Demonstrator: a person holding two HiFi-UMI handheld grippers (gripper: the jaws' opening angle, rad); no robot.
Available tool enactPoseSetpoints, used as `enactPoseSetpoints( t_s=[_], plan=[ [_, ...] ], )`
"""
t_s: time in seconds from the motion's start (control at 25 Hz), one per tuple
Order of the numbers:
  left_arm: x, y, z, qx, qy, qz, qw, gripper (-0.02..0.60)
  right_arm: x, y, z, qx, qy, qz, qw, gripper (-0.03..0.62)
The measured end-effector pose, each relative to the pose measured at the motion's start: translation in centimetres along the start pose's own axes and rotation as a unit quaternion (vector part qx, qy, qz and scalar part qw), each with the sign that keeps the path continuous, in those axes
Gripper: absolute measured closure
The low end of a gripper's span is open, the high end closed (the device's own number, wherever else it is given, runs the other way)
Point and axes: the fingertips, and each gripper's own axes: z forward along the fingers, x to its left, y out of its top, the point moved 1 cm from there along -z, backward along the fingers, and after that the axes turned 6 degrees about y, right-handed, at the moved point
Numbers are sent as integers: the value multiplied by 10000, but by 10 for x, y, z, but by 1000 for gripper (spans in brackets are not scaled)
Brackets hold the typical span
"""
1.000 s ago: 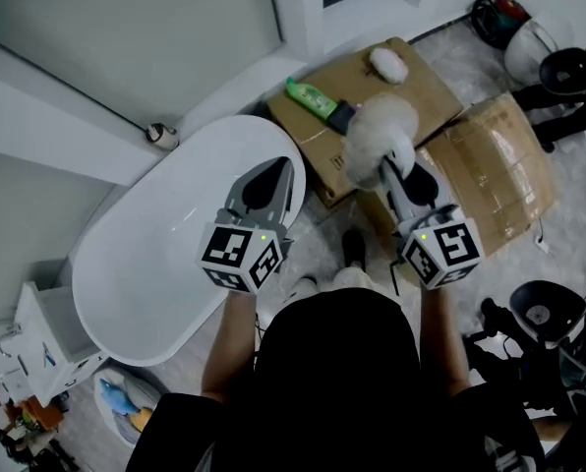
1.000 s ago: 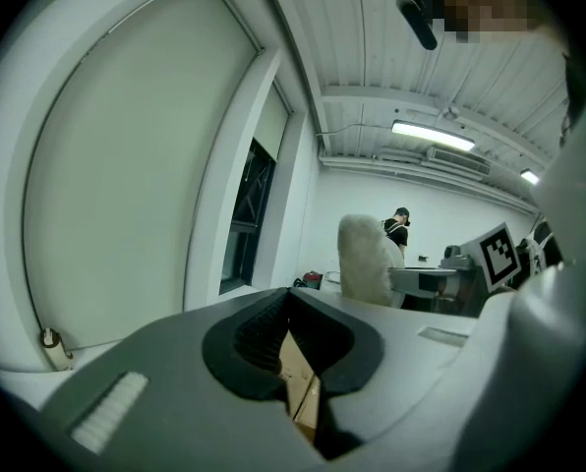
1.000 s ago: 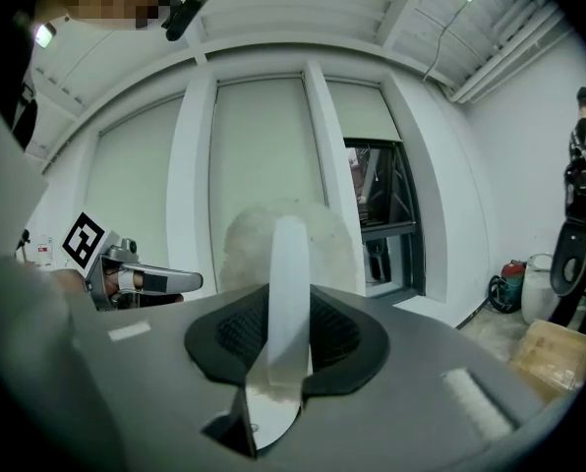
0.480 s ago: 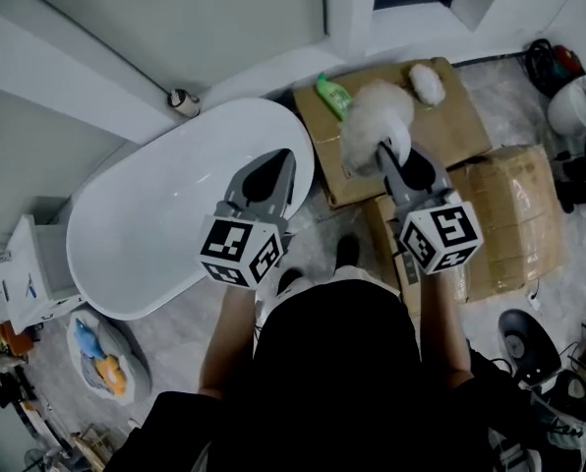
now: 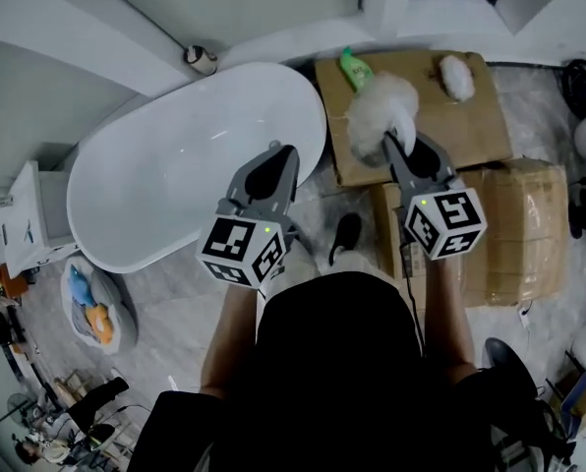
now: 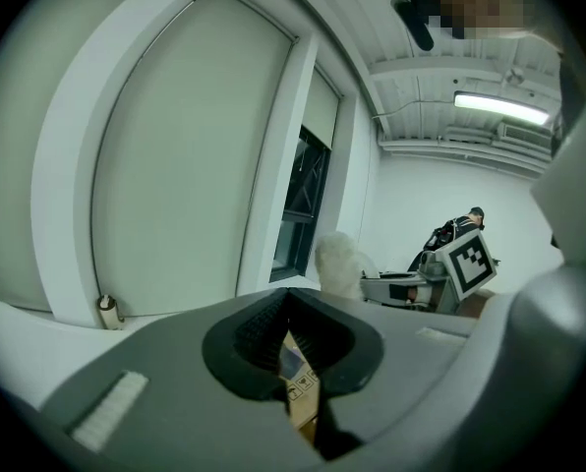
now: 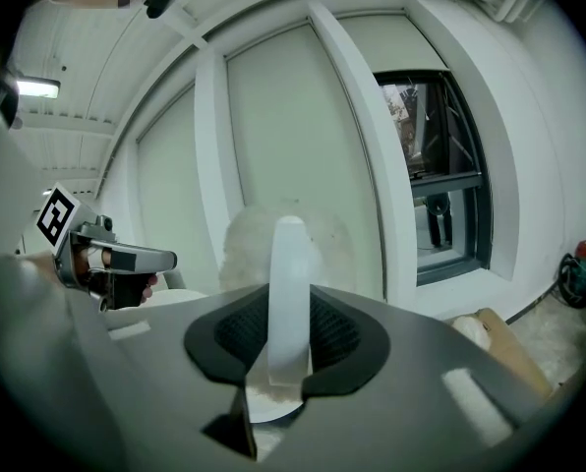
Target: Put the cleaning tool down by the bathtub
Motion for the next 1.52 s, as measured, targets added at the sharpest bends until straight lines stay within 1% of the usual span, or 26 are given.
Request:
enactPoseSetpoints(
  t_s=[0.16, 0.52, 0.68, 1.0, 1.2, 1.52],
  plan=[
    [6, -11, 0, 105, 117, -78, 9998, 581, -3, -18, 9, 222, 92, 63, 9997, 500],
    [28, -26, 17, 246, 83, -195, 9995, 581, -6, -44, 36, 636, 81, 83, 9979, 500],
    [35, -29, 28, 293, -17, -93, 9995, 581, -6, -57, 48, 888, 76, 81, 9960, 500],
    [43, -46, 55, 491, -306, -93, 9983, 581, -15, -93, 70, 1311, -48, 304, 9909, 500],
    [44, -58, 75, 660, -473, -69, 9967, 581, -25, -124, 85, 1578, -84, 447, 9864, 500],
    [48, -68, 101, 812, -690, -41, 9943, 581, -42, -177, 108, 2104, -147, 501, 9762, 500]
  ],
)
